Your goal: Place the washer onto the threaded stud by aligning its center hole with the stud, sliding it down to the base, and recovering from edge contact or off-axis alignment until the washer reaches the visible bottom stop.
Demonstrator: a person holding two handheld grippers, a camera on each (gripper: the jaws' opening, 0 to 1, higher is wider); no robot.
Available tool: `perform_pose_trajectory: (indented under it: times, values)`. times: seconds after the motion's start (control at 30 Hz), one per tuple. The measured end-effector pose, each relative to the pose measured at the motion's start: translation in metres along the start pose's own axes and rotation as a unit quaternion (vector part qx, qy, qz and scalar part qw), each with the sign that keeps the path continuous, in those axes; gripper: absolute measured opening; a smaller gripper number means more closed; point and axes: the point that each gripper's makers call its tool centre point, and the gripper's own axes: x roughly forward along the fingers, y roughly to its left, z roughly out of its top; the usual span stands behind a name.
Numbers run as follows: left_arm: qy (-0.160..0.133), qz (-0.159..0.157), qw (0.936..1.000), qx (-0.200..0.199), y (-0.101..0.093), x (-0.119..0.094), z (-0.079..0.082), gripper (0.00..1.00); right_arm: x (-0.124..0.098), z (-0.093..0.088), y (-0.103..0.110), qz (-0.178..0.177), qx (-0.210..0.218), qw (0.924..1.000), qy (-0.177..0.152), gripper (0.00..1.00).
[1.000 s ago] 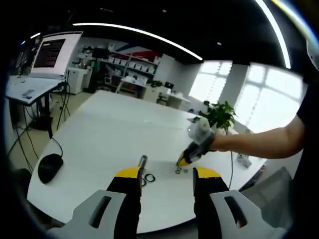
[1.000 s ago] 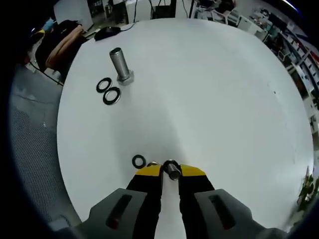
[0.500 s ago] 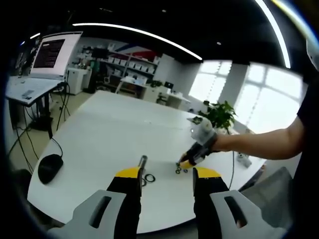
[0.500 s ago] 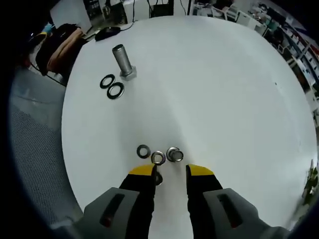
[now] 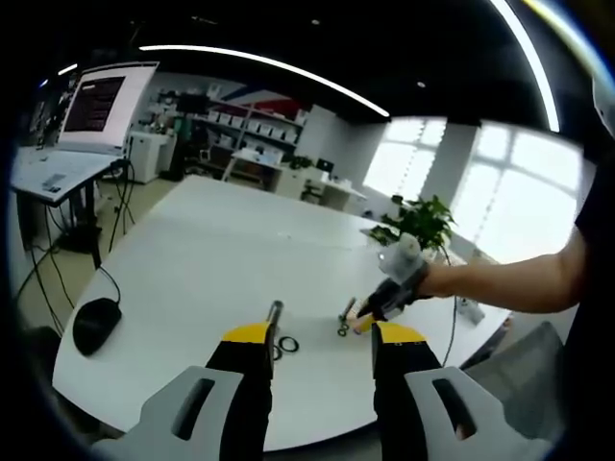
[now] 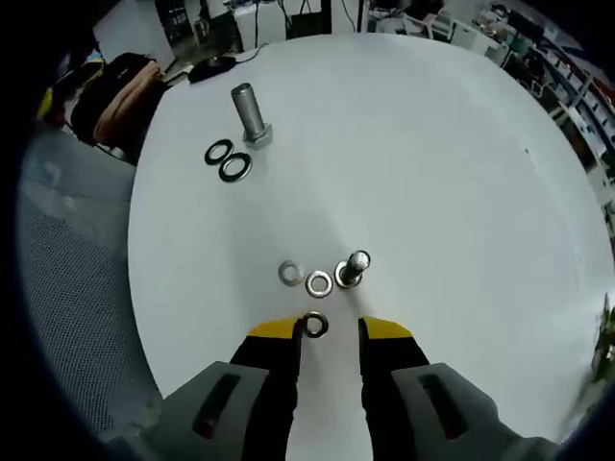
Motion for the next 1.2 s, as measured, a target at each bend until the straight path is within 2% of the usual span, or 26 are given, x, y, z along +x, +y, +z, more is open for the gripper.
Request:
perform_pose_trajectory:
  times: [0.27,0.57,0.67,0.77,1.07,1.2]
  values:
    - [0.000,0.000,1.0000,0.000,0.000,0.000,0.000,0.38,0.005,-0.003,0.009,0.005,-0.005,1.0000,0.002,0.25]
    - [-0.001,0.001,1.0000,0.000,0.000,0.000,0.001,0.39,0.006,-0.004,0.009,-0.006,-0.017,0.9998,0.008,0.24]
    - [-0.001,0.001,1.0000,0.001,0.001,0.000,0.000,0.39,0.006,-0.005,0.013,-0.002,-0.030,0.9995,0.004,0.20]
    - [0.000,0.000,1.0000,0.000,0.000,0.000,0.000,0.39,0.006,-0.005,0.010,-0.010,-0.017,0.9998,0.001,0.16]
    - [0.000,-0.002,1.0000,0.002,0.000,0.000,0.000,0.39,0.005,-0.004,0.011,-0.012,-0.027,0.9996,0.001,0.14]
    - [0.001,-0.003,1.0000,0.002,0.000,0.000,0.000,0.39,0.002,-0.004,0.011,-0.013,-0.016,0.9998,-0.007,0.14]
